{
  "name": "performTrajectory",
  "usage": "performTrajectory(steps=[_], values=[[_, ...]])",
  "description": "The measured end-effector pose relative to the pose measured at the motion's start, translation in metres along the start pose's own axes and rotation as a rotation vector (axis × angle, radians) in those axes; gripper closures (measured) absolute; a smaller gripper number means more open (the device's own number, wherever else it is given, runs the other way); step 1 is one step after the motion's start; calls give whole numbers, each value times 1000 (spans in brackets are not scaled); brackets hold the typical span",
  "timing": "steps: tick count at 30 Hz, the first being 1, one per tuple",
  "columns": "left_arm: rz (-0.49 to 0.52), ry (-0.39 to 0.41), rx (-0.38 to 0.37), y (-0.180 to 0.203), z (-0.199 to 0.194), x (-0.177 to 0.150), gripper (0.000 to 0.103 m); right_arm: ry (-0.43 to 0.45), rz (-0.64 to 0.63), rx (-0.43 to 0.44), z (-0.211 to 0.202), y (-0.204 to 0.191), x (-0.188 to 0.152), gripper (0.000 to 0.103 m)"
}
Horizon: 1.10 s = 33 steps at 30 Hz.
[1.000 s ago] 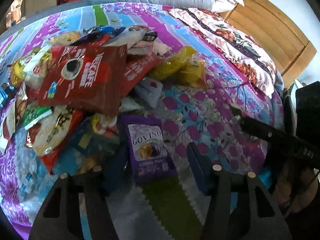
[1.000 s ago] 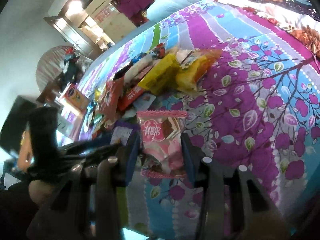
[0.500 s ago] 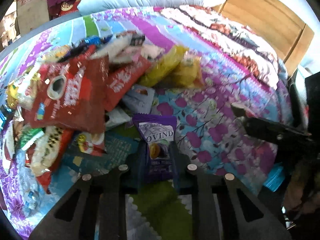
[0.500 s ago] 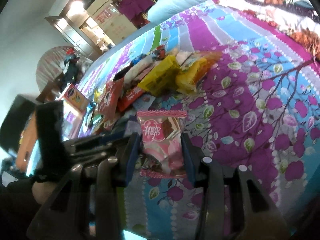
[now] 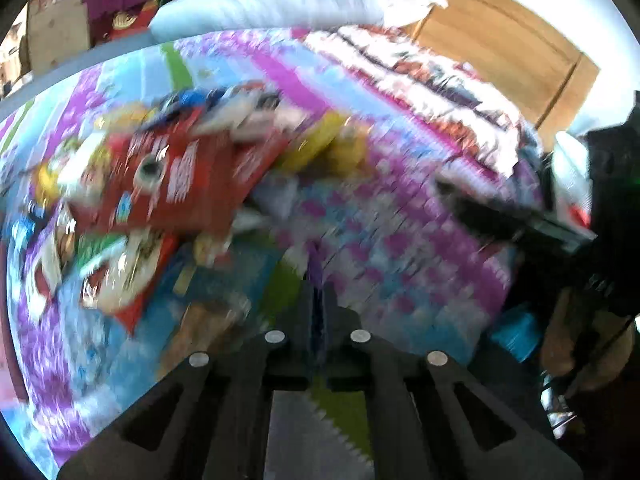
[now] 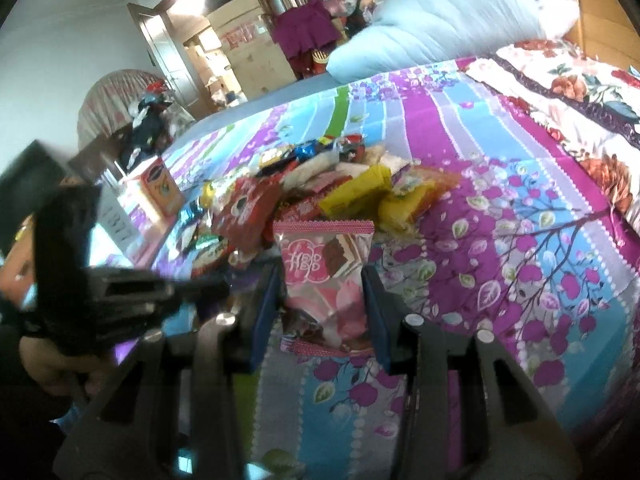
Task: Organize snacks
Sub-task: 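Grasp a pink wafer packet with the right tool while the left tool grasps a purple packet, then carry the pink and purple packets toward the blue bowl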
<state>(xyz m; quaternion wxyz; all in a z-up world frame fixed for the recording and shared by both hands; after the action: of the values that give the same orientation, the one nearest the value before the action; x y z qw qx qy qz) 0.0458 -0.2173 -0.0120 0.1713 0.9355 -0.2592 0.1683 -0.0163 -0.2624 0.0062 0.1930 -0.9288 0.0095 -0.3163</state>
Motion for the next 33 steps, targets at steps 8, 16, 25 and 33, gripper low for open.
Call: performTrajectory(steps=[8,16,25,33], values=[[51,-42,58,-13,16,-37,51,-52,49,16,14,13,-20,60],[43,-62,127,-21,37,-42,43,-66,41,21,22,14,-20,60],[91,-20,156,-14,32,-31,93,-82,48,17,28,15,-23,60],[76,119,127,-10,-23,-9,94,-49,18,11,18,1,-9,60]])
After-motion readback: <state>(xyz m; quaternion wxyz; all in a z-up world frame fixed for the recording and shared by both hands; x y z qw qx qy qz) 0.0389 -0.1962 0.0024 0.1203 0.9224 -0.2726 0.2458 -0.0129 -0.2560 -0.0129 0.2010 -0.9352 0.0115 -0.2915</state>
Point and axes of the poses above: each gripper's, at about its wrist camera, not at the fingertips, and z roughly the way its jaws point, y to its right, x to its top, the point moved 10 cm from there along z, roughly the way its jaws point, and after that the axes turned 10 degrees about -y, right-handed, at the moved point
